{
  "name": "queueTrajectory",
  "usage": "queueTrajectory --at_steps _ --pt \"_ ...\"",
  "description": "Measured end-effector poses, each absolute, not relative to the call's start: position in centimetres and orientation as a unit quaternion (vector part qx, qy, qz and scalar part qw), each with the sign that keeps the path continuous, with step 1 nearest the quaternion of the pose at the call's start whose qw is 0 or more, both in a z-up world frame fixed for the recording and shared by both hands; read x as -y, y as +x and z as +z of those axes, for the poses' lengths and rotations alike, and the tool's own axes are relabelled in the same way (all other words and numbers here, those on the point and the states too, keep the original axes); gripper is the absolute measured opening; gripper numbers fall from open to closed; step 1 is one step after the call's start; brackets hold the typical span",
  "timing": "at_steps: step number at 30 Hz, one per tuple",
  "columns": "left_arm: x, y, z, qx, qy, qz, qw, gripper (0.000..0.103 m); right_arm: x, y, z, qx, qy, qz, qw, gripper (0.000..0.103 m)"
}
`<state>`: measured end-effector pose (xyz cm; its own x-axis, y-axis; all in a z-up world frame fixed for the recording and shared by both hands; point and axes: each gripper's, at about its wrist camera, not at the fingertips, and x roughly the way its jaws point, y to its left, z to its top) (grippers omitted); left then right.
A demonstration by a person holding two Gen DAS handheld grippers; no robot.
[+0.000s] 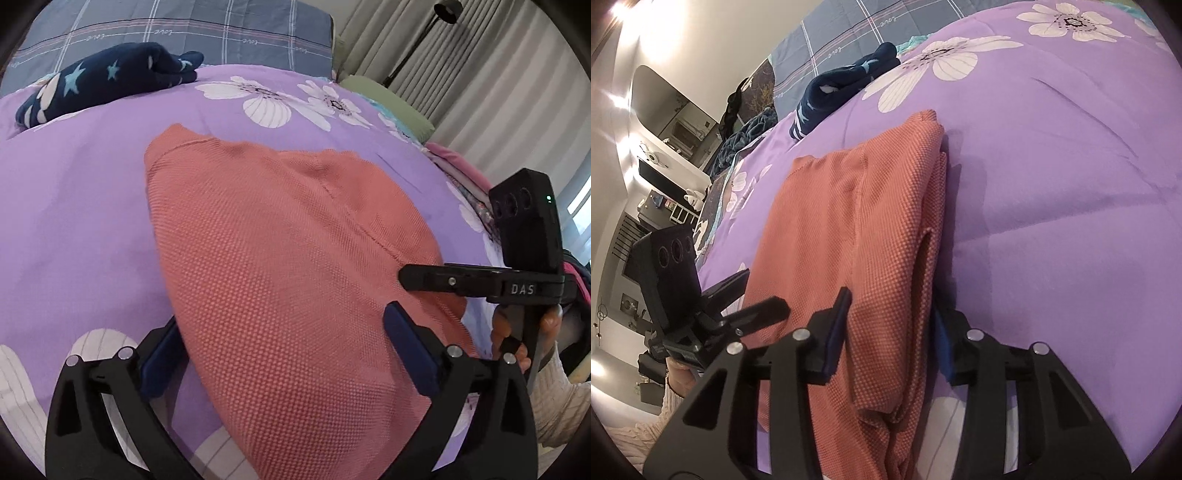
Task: Fold small clothes
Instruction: 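Grasp the folded shirt bundle with the right gripper while the left gripper grasps it too, then lift the folded shirt with both grippers and carry it toward the pillows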
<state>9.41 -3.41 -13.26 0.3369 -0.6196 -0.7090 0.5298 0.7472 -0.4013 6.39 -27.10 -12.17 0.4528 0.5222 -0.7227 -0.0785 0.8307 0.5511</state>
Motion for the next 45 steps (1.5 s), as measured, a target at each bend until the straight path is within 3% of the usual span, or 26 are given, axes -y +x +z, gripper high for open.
queueTrajectory --at_steps 6,13,16,18,20,21,24,33,45 --pt "2.2 10.7 -13.7 -0.461 -0.12 -0.375 0.795 0.1 27.2 7.2 -12.6 -0.488 0.228 0.198 0.819 0.042" --pt "2.5 10.4 -13.9 -0.455 -0.109 -0.383 0.797 0.102 27.1 7.7 -12.9 -0.483 0.235 0.212 0.816 0.043" --pt "2.3 10.5 -13.7 -0.452 -0.119 -0.394 0.791 0.101 26.9 7.9 -12.7 -0.482 0.236 0.214 0.817 0.034" --pt "2.0 10.5 -13.2 -0.445 -0.136 -0.406 0.787 0.075 26.7 7.7 -12.2 -0.48 0.23 0.208 0.82 0.026" --pt "1.6 10.4 -12.3 -0.434 -0.127 -0.391 0.802 0.037 26.1 7.3 -11.1 -0.472 0.207 0.199 0.834 0.022" --pt "1.4 10.4 -12.0 -0.431 -0.127 -0.385 0.806 0.032 25.8 6.8 -10.1 -0.46 0.192 0.197 0.844 0.021" --pt "1.2 10.1 -10.2 -0.417 -0.145 -0.387 0.809 0.03 25.4 5.1 -7.2 -0.422 0.164 0.192 0.871 0.02" --pt "8.5 6.3 -0.8 -0.335 -0.074 -0.46 0.819 0.03 29.6 -2.4 3.0 -0.285 0.104 0.128 0.944 0.02" --pt "29.1 2.2 9.3 -0.257 0.033 -0.58 0.773 0.03 45.9 -10.0 12.2 -0.219 0.098 -0.034 0.97 0.02"
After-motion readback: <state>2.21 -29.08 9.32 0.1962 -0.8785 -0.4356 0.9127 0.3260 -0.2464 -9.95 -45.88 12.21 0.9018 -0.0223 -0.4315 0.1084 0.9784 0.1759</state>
